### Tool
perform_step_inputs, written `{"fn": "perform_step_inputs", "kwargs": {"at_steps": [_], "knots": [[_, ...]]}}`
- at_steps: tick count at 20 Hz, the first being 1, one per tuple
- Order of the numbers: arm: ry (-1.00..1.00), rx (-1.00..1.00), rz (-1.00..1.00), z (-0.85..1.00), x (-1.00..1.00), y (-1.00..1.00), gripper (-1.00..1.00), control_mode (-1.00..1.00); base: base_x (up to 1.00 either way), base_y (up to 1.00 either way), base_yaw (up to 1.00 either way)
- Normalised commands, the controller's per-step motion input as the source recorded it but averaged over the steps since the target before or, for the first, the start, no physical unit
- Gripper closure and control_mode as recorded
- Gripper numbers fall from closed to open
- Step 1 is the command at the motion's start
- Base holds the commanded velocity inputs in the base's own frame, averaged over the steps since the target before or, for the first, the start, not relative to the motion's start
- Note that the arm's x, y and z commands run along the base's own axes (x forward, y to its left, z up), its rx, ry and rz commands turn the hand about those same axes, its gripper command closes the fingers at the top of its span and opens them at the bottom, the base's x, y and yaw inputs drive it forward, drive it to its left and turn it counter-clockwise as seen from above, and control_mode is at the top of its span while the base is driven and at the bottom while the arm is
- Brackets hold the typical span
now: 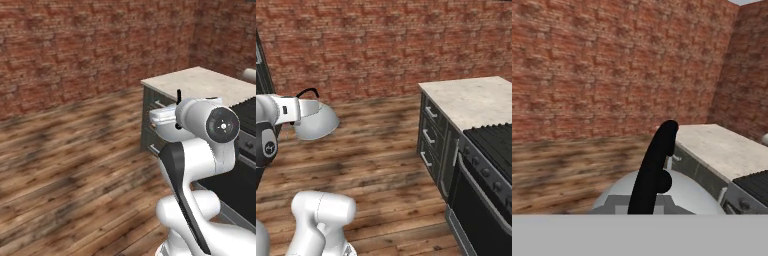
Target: Pick the kettle from the cabinet and place it on a stove burner. Then pick the pot from the counter and place it on another stove burner. Finally, turn both burners on.
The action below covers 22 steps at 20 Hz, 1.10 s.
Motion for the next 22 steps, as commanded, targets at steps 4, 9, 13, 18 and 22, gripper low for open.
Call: {"fn": "perform_step_inputs", "kwargs": {"at_steps": [4, 9, 13, 18, 22], "knots": [[0.00, 0.00, 0.00, 0.00, 0.00, 0.00, 1.00, 1.00, 0.24, -0.10, -0.26], [0.00, 0.00, 0.00, 0.00, 0.00, 0.00, 1.00, 1.00, 0.27, -0.10, -0.27], [0.00, 0.00, 0.00, 0.00, 0.00, 0.00, 1.00, 1.00, 0.28, -0.11, -0.27], [0.00, 0.00, 0.00, 0.00, 0.00, 0.00, 1.00, 1.00, 0.35, -0.14, -0.26], [0.00, 0.00, 0.00, 0.00, 0.00, 0.00, 1.00, 1.00, 0.40, -0.14, -0.25]]}}
